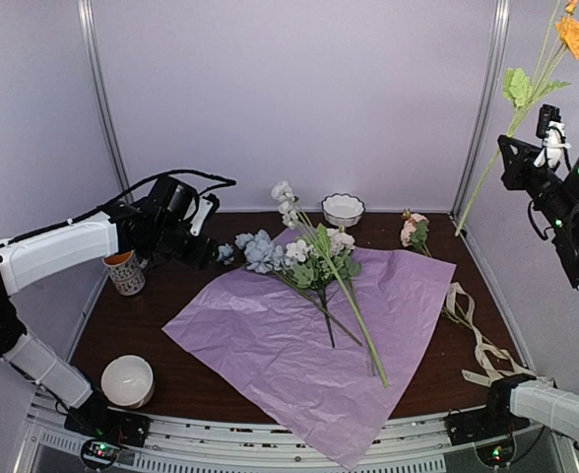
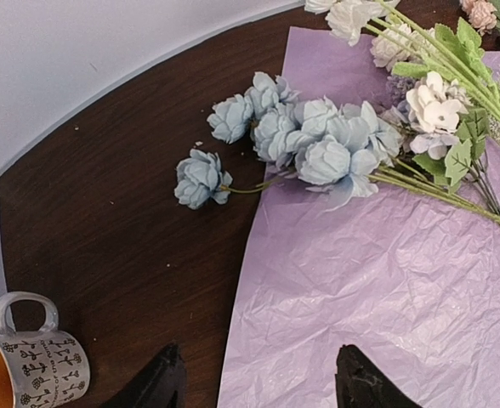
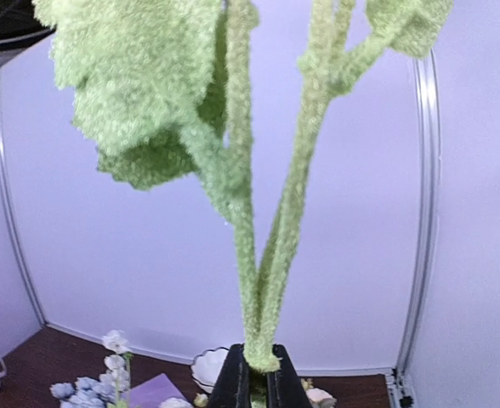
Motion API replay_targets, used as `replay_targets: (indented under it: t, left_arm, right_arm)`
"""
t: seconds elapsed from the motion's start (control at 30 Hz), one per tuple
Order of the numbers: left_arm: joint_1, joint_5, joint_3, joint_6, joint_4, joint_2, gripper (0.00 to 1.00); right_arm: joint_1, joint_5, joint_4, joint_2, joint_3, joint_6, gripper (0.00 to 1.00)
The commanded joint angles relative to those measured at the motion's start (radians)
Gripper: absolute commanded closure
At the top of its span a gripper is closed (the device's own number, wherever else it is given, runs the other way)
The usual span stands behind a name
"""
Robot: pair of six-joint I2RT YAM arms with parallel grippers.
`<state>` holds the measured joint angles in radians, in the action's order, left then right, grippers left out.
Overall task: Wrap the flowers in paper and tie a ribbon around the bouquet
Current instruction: Place the fake flower on the flattened wrapping paper.
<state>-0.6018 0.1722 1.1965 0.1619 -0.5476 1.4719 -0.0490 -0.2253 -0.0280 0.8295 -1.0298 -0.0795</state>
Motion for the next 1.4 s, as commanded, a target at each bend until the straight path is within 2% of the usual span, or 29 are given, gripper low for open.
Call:
replay_targets:
  t: [0.0, 0.07, 0.13, 0.27, 0.4, 0.47, 0.63, 0.8, 0.9, 1.03, 1.2, 1.3, 1.37]
  left_arm:
    - [0.007, -0.007, -0.008, -0.002, 0.037, -0.03, 0.37]
    - [0.008, -0.008, -0.004, -0.001, 0.039, -0.028, 0.37]
    - [0.007, -0.012, 0.001, -0.001, 0.038, -0.024, 0.37]
    - [0.007, -0.017, 0.006, -0.002, 0.035, -0.019, 0.37]
    - [0.008, -0.018, 0.003, 0.003, 0.035, -0.022, 0.37]
    - [0.008, -0.023, 0.0, 0.004, 0.035, -0.022, 0.37]
    - [0.007, -0.016, -0.02, 0.004, 0.036, -0.031, 0.37]
    - [0.008, -0.007, -0.019, -0.007, 0.029, -0.028, 0.36]
    - [0.008, -0.011, -0.017, -0.017, 0.032, -0.018, 0.36]
    - [0.007, -0.025, -0.018, -0.022, 0.033, 0.009, 0.36]
    - [0.008, -0.047, -0.027, -0.022, 0.042, 0.027, 0.36]
    - [0.007, -0.044, -0.032, -0.027, 0.048, 0.036, 0.36]
    - [0.008, -0.04, -0.017, -0.031, 0.034, 0.053, 0.36]
  right_arm:
    - [-0.041, -0.207, 0.017, 0.004, -0.069, -0.209, 1.0]
    - [-0.142, -0.231, 0.081, 0.042, -0.082, -0.241, 1.0]
    - [-0.272, -0.191, 0.167, 0.104, -0.107, -0.253, 1.0]
    - [-0.48, -0.179, 0.285, 0.308, -0.177, -0.373, 1.0]
    - [-0.629, -0.07, 0.411, 0.541, -0.3, -0.389, 1.0]
    - [-0.664, -0.045, 0.449, 0.676, -0.351, -0.419, 1.0]
    - [-0.702, 0.029, 0.507, 0.915, -0.48, -0.436, 1.0]
    - [-0.711, 0.097, 0.549, 1.068, -0.55, -0.443, 1.0]
    - [-0.709, 0.158, 0.567, 1.101, -0.558, -0.443, 0.76]
    - [-0.704, 0.218, 0.55, 1.05, -0.523, -0.457, 0.66]
    - [-0.648, 0.176, 0.551, 0.883, -0.47, -0.428, 0.64]
    - [-0.512, 0.237, 0.572, 0.734, -0.371, -0.389, 0.66]
    - [-0.366, 0.196, 0.585, 0.683, -0.292, -0.357, 0.66]
